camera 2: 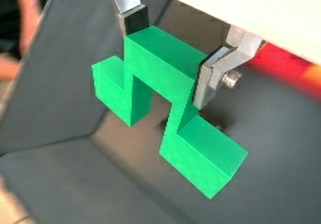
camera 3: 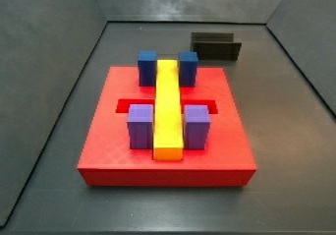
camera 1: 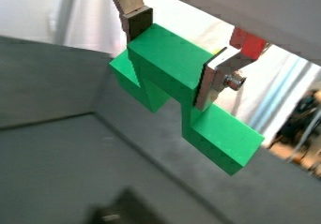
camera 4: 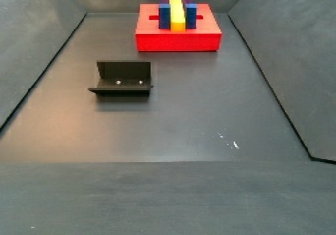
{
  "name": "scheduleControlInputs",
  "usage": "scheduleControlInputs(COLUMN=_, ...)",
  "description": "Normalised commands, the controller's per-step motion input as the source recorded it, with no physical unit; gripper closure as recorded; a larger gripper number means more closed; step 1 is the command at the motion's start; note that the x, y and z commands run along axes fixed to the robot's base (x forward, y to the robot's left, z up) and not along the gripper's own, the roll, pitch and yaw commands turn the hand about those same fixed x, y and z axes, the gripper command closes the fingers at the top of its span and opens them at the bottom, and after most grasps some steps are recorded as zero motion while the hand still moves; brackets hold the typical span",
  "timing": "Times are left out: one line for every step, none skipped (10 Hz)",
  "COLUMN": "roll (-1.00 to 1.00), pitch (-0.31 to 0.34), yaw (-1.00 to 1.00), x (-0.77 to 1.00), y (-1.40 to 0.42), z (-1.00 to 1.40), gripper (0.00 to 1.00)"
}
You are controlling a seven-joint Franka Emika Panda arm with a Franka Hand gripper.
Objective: Pick up the green object. Move up. Place the green object on the fixture. Regrasp the green object. Move to above the board. Insert the green object.
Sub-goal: Move to above the board, then insert the green object.
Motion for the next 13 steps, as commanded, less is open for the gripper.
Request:
scheduleControlInputs(roll=-1.00, pitch=0.042, yaw=0.09, x=-1.28, y=-1.40, z=0.27, gripper=1.00)
scheduleControlInputs(roll=-1.00, pitch=0.029, yaw=0.10, x=-1.29, y=-1.40, z=0.26, gripper=1.00)
scheduleControlInputs(roll=-1.00, pitch=0.013, yaw=0.10, x=-1.30, y=-1.40, z=0.28, gripper=1.00)
scheduleControlInputs(roll=-1.00, pitch=-0.002, yaw=0.10, x=-1.33, y=-1.40, z=0.26, gripper=1.00)
scheduleControlInputs(roll=-1.00, pitch=-0.024, yaw=0.10, x=-0.46, y=-0.42, z=0.07, gripper=1.00)
scheduleControlInputs(roll=-1.00, pitch=-0.030, yaw=0.10, x=-0.15, y=-0.11, z=0.01, gripper=1.00)
scheduleControlInputs(roll=-1.00, pitch=-0.006, yaw=0.07, x=-0.02, y=0.00, z=0.01, gripper=1.00)
scheduleControlInputs(roll=-0.84, pitch=-0.029, yaw=0.06, x=-0.04, y=-0.02, z=0.02, gripper=1.00)
scheduleControlInputs(roll=-0.45, pitch=-0.070, yaw=0.02, x=-0.08, y=0.01, z=0.00, gripper=1.00)
scheduleControlInputs(roll=-0.28, pitch=-0.078, yaw=0.01, x=-0.08, y=0.02, z=0.00, gripper=1.00)
scheduleControlInputs(roll=-0.04, pitch=0.000, yaw=0.00, x=0.01, y=0.00, z=-0.08, gripper=1.00)
scheduleControlInputs(roll=-0.05, pitch=0.000, yaw=0.00, x=0.00, y=0.00, z=-0.09, gripper=1.00)
scheduleControlInputs(roll=-0.08, pitch=0.001, yaw=0.00, x=0.00, y=0.01, z=0.00, gripper=1.00)
